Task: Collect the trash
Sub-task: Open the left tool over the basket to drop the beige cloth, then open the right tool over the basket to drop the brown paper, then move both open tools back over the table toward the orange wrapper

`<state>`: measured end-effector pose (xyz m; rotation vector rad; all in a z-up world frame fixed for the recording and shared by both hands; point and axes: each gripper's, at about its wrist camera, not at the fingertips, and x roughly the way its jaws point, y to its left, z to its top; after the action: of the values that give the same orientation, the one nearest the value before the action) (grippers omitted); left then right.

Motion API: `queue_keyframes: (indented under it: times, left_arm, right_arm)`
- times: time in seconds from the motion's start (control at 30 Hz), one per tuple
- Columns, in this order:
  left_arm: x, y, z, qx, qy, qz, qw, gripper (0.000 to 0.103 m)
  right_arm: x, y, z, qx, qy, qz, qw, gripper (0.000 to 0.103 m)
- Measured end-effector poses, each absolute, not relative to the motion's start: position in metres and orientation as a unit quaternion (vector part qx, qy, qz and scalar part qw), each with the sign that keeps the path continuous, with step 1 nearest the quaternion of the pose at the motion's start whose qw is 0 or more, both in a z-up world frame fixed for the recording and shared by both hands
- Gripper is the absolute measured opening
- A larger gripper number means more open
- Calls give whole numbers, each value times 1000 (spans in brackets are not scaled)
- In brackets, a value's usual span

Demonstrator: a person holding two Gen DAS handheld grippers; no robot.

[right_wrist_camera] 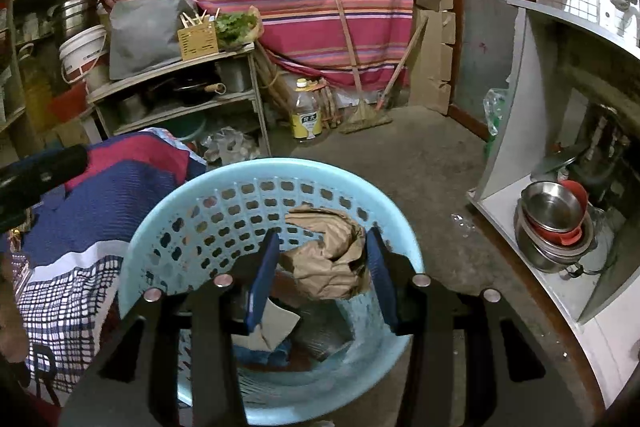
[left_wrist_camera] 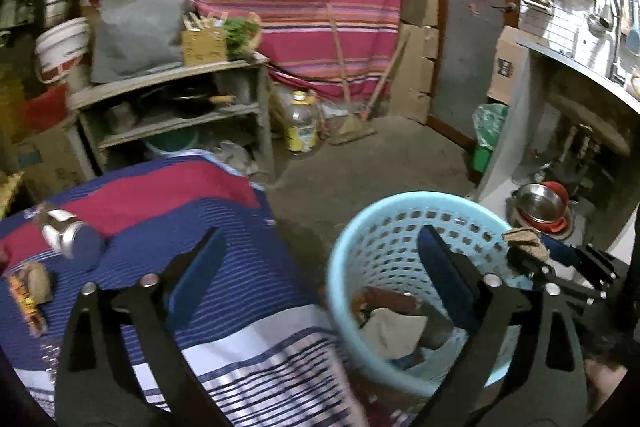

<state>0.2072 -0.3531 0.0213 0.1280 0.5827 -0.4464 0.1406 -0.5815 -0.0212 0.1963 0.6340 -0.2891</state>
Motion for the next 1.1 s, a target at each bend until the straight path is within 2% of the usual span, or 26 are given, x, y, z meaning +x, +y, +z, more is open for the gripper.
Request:
queue_keyframes:
  times: [0.23,0.3,0.33,0.63,0.77,1.1]
  left_arm:
    - [201,-294,26,58,293,-160,941,97]
    - [198,-279,27,56,288,-145,945,97]
    - [197,-269,26,53,286,-138,947,97]
    - [216,-201,22,30,293,-67,953,97]
    - [222,-173,21,33,290,-36,956,97]
    - [240,-96,9,12,308,9,951,97]
  right_arm:
    - [158,-567,-21,80,313,-145,935,46]
    - [162,-562,-20,72,313,-148,935,55]
    - [162,-562,-19,71,311,-150,936,67]
    - [164,-530,-12,57,302,-151,940,84]
    - [170,-502,-10,53,299,-143,942,87]
    - [198,-421,-6,68,291,-81,951,87]
